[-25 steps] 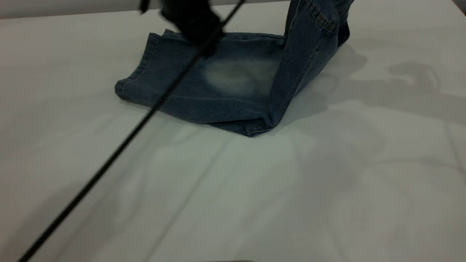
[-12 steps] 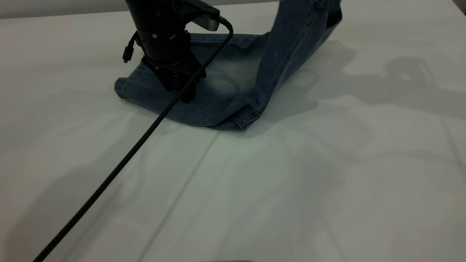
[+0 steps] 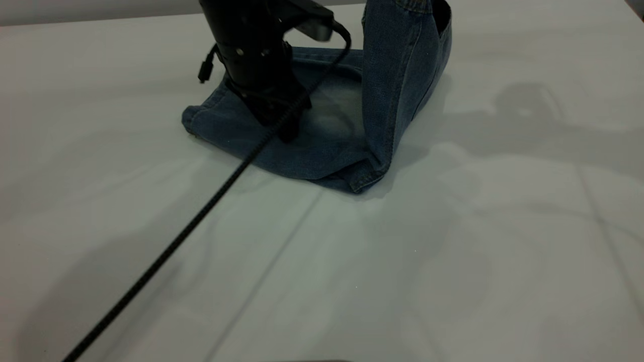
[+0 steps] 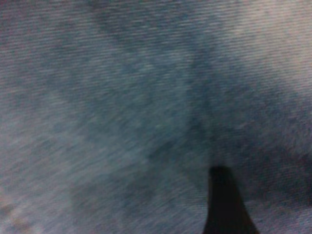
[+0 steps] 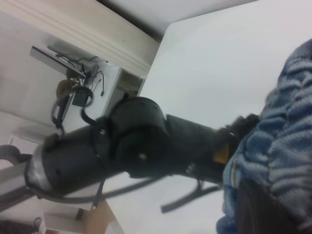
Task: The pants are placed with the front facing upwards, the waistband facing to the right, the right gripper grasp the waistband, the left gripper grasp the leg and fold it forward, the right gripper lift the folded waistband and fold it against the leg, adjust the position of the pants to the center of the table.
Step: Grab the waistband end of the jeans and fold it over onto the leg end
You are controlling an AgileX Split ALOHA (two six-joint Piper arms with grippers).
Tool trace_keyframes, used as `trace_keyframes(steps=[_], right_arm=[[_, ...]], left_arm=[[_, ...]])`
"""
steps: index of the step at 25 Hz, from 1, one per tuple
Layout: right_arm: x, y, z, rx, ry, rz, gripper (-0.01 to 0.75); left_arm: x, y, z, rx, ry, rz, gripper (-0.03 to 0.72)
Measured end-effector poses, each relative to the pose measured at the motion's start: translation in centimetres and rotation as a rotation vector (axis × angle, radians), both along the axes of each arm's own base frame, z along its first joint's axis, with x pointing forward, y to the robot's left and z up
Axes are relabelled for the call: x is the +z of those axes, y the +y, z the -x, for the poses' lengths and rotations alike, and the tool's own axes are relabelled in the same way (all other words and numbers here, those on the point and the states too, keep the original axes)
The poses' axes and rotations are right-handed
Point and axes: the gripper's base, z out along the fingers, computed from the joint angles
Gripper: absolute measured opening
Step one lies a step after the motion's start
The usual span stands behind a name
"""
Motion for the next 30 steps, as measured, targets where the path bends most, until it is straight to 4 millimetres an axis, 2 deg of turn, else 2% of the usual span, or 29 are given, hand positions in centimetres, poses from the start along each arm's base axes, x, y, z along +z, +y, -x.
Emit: trace_keyframes(steps=[3, 9, 13, 17, 20, 24, 28, 30], right_arm=[[-0.1, 0.0, 0.0, -0.004, -0.001, 0.012, 0.063], [-0.3, 0.3, -0.2, -0.022, 0.001, 0.037, 0.063], [-0.9, 2.4, 0.0, -0.037, -0.001, 0.110, 0.063], [-1.6, 4.8, 0.0, -0.100, -0.029, 0.214, 0.063], [-1.8, 6.4, 0.0, -0.146, -0.073, 0.263, 0.063], [-2.0, 8.2, 0.4, -0.150, -0.118, 0.323, 0.063], [-2.6, 9.5, 0.8, -0.127, -0.123, 0.343, 0.063], [-3.4, 9.9, 0.5, -0.116, -0.118, 0.351, 0.063]], left_arm=[[2.7, 1.3, -0.8, 0.030, -0.051, 0.022, 0.368], [10.6, 4.5, -1.7, 0.096, -0.200, 0.081, 0.368], [16.4, 7.1, -1.4, 0.143, -0.312, 0.116, 0.368], [21.4, 8.0, 0.1, 0.149, -0.406, 0.148, 0.368], [24.2, 8.4, 1.3, 0.149, -0.463, 0.172, 0.368], [27.1, 8.8, 2.7, 0.148, -0.518, 0.195, 0.368], [28.8, 9.1, 3.7, 0.148, -0.553, 0.210, 0.368], [29.1, 9.1, 4.0, 0.151, -0.545, 0.222, 0.368]])
